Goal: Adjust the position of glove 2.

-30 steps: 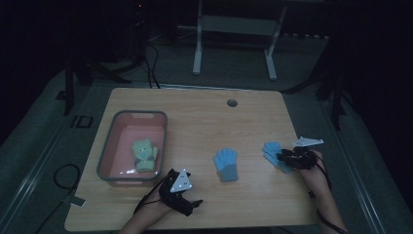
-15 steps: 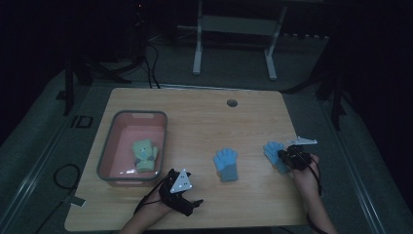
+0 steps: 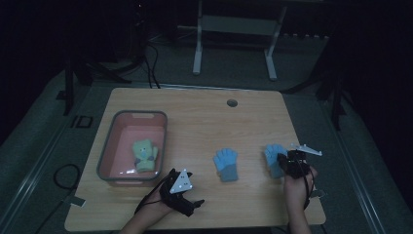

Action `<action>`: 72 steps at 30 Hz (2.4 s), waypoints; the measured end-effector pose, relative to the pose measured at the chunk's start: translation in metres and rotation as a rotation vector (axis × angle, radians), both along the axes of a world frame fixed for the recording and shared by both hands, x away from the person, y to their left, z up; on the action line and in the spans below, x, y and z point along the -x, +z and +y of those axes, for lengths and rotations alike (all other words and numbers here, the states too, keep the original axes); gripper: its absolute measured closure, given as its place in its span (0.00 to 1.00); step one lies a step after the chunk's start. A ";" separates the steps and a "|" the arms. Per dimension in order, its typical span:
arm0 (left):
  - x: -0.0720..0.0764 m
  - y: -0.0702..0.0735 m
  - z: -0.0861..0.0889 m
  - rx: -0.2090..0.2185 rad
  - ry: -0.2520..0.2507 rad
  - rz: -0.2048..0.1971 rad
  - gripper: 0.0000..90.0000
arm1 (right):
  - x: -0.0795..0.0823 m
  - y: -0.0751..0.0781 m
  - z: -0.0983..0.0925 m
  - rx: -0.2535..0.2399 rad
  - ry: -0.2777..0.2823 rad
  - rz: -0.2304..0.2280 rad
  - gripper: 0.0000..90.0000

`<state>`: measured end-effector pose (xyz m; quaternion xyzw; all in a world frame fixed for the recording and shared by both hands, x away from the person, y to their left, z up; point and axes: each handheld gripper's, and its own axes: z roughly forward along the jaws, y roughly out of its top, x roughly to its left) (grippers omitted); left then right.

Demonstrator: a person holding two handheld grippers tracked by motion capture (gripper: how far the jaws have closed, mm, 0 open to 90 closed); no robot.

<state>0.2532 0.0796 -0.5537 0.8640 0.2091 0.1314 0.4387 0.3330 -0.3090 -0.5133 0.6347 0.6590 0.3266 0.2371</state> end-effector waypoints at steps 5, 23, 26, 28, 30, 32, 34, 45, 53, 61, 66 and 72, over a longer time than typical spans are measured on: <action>0.001 0.000 -0.001 0.001 -0.016 -0.001 0.03 | 0.000 -0.017 0.006 0.001 -0.023 0.030 0.94; 0.001 -0.003 -0.002 -0.004 -0.043 0.009 0.03 | -0.010 -0.009 -0.004 0.086 0.112 0.040 0.67; 0.001 -0.003 -0.003 -0.011 -0.042 0.008 0.03 | -0.009 -0.002 -0.010 0.091 0.200 0.023 0.67; 0.001 -0.003 -0.003 -0.009 -0.045 0.008 0.03 | -0.009 0.002 -0.013 0.092 0.311 -0.006 0.67; 0.001 -0.003 -0.002 0.007 -0.055 0.013 0.03 | -0.011 0.005 -0.015 0.130 0.448 -0.038 0.72; 0.000 -0.004 -0.001 0.001 -0.052 0.013 0.03 | -0.012 0.005 -0.016 0.109 0.489 -0.040 0.72; 0.001 -0.004 -0.001 -0.001 -0.050 0.012 0.03 | -0.016 0.000 -0.015 0.132 0.532 -0.020 0.75; 0.001 -0.004 -0.001 -0.008 -0.051 0.007 0.03 | -0.015 -0.026 -0.025 0.185 0.506 0.018 0.74; 0.001 -0.006 -0.002 -0.017 -0.056 0.007 0.03 | -0.012 -0.034 -0.024 0.163 0.481 0.014 0.92; 0.001 -0.005 -0.002 -0.011 -0.050 0.003 0.03 | -0.009 -0.017 -0.014 0.159 0.453 -0.006 0.97; 0.001 -0.005 -0.002 -0.016 -0.048 0.002 0.03 | -0.002 0.007 0.003 0.128 0.498 -0.051 0.97; 0.001 -0.004 -0.001 -0.019 -0.044 -0.002 0.03 | 0.003 0.030 0.031 0.071 0.570 -0.100 0.97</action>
